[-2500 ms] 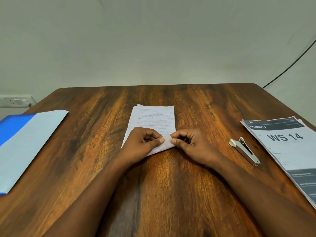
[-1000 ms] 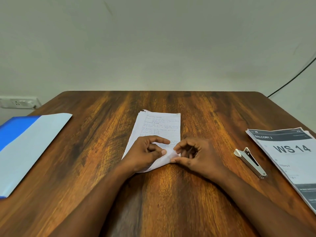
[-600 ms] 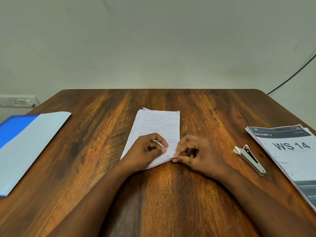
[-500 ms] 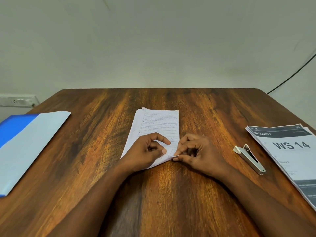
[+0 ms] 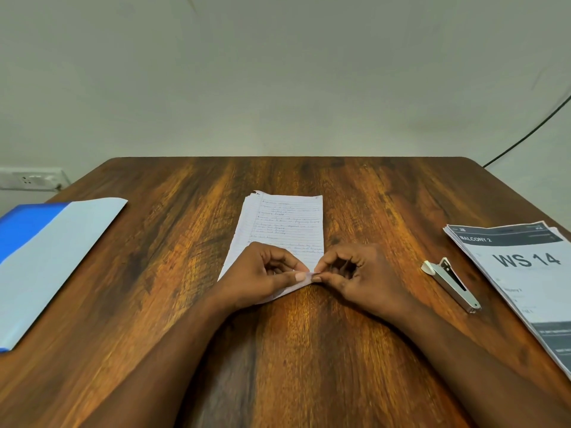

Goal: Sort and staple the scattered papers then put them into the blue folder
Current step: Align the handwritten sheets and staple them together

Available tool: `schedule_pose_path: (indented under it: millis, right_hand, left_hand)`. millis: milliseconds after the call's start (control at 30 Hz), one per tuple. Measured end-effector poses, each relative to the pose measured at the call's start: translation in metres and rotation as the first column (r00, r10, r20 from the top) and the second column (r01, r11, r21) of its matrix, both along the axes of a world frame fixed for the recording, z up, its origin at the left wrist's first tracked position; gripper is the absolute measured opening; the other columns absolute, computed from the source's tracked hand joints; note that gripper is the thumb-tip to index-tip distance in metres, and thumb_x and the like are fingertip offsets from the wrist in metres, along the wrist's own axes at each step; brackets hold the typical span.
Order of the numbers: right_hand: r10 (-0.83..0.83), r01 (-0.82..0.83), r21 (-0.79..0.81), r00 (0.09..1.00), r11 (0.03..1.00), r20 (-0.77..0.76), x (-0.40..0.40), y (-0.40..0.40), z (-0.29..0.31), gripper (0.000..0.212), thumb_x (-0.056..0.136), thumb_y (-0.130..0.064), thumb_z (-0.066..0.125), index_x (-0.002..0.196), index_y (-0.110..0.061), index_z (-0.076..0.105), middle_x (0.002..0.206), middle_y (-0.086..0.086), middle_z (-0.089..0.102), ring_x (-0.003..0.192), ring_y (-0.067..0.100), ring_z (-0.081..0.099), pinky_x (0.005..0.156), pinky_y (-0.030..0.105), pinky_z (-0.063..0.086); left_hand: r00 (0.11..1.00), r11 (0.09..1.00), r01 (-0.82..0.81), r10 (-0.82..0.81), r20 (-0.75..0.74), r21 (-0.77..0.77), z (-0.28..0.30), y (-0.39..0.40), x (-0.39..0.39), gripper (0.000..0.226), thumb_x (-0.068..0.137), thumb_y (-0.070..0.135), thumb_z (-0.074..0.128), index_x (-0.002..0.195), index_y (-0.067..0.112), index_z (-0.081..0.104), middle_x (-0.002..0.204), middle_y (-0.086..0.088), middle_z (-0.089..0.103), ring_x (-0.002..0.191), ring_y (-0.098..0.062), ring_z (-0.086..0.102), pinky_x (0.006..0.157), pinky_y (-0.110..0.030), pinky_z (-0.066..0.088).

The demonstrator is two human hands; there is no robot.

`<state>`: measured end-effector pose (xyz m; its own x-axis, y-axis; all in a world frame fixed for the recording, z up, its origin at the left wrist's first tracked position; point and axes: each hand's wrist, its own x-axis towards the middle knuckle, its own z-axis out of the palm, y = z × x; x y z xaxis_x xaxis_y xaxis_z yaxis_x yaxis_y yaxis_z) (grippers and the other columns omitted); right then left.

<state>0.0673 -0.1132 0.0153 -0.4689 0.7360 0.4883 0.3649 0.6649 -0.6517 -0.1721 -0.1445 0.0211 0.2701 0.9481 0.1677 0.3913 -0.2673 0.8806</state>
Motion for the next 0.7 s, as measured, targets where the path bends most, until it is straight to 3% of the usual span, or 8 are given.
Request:
schedule_pose_path:
  millis: [133,200,300,400,467,533,600,700]
  right_hand:
    - [-0.015,0.015,0.010,1.000,1.000,-0.015,0.0031,0.0001,0.0004,0.018,0.075,-0.014,0.093,0.085,-0.023,0.082,0.078,-0.015,0.075,0.066,0.009,0.069,0.058,0.021,0.050]
    - [-0.016,0.016,0.021,1.000,1.000,-0.004,0.0052,0.0004,-0.0001,0.019,0.074,-0.009,0.092,0.086,-0.021,0.083,0.079,-0.015,0.076,0.065,0.009,0.070,0.058,0.022,0.053]
    - [0.005,-0.005,0.040,1.000,0.999,0.002,0.0070,0.0016,-0.0005,0.020,0.074,-0.005,0.091,0.087,-0.018,0.084,0.084,-0.012,0.078,0.070,0.008,0.072,0.061,0.023,0.056]
    - [0.048,-0.048,0.047,0.999,0.998,0.006,0.0083,0.0009,0.0017,0.019,0.071,-0.005,0.093,0.082,-0.016,0.081,0.092,-0.009,0.079,0.076,0.003,0.073,0.066,0.013,0.051]
    - [0.064,-0.064,0.014,0.998,0.998,-0.002,0.0089,-0.0008,0.0050,0.019,0.071,-0.019,0.096,0.082,-0.016,0.081,0.095,-0.009,0.078,0.076,0.004,0.072,0.063,0.011,0.048]
    - [0.078,-0.080,-0.018,0.995,0.997,-0.060,0.0077,-0.0022,0.0071,0.018,0.076,-0.029,0.092,0.084,-0.018,0.082,0.093,-0.007,0.077,0.074,0.011,0.072,0.060,0.019,0.051]
    - [0.059,-0.069,-0.075,0.990,0.995,-0.130,0.0058,-0.0014,0.0060,0.013,0.081,-0.027,0.088,0.085,-0.017,0.082,0.086,-0.005,0.077,0.071,0.015,0.071,0.060,0.028,0.053]
    - [-0.026,0.002,-0.167,0.990,0.986,-0.141,0.0003,0.0018,0.0033,0.019,0.077,-0.020,0.091,0.092,-0.016,0.081,0.083,-0.004,0.077,0.067,0.019,0.070,0.061,0.024,0.054]
  left_hand:
    - [1.000,1.000,-0.005,0.005,0.004,-0.015,0.0010,0.0003,-0.0012,0.024,0.087,0.030,0.079,0.104,0.013,0.084,0.096,-0.002,0.082,0.093,-0.034,0.075,0.086,-0.052,0.057]
    - [1.000,1.000,-0.008,0.008,-0.009,-0.010,0.0001,0.0015,-0.0024,0.019,0.090,0.024,0.080,0.106,0.012,0.083,0.097,-0.001,0.082,0.092,-0.031,0.076,0.087,-0.053,0.057]
    - [1.000,1.000,-0.017,0.016,-0.018,-0.013,-0.0018,0.0040,-0.0035,0.014,0.093,0.012,0.078,0.106,0.011,0.083,0.095,0.004,0.082,0.087,-0.019,0.077,0.079,-0.037,0.061]
    - [1.000,0.999,-0.027,0.027,0.007,-0.048,-0.0017,0.0035,-0.0015,0.014,0.095,0.009,0.074,0.107,0.006,0.082,0.082,0.010,0.079,0.066,0.001,0.067,0.063,-0.012,0.048]
    - [0.998,0.997,-0.053,0.054,0.027,-0.053,-0.0027,0.0042,0.0003,0.013,0.096,0.011,0.074,0.105,0.007,0.082,0.075,0.008,0.077,0.055,0.001,0.060,0.056,-0.011,0.043]
    - [0.996,0.996,-0.074,0.076,0.039,-0.053,-0.0042,0.0052,0.0015,0.012,0.097,0.011,0.073,0.104,0.004,0.081,0.065,0.012,0.071,0.047,0.002,0.054,0.051,-0.009,0.039]
    - [0.996,0.995,-0.084,0.086,0.028,-0.060,-0.0044,0.0062,0.0032,0.014,0.098,0.009,0.071,0.105,0.001,0.080,0.058,0.018,0.067,0.044,0.004,0.054,0.048,-0.009,0.038]
    - [0.996,0.994,-0.088,0.089,0.021,-0.066,-0.0046,0.0074,0.0049,0.013,0.098,0.009,0.071,0.104,0.002,0.080,0.057,0.020,0.066,0.044,0.004,0.054,0.048,-0.007,0.037]
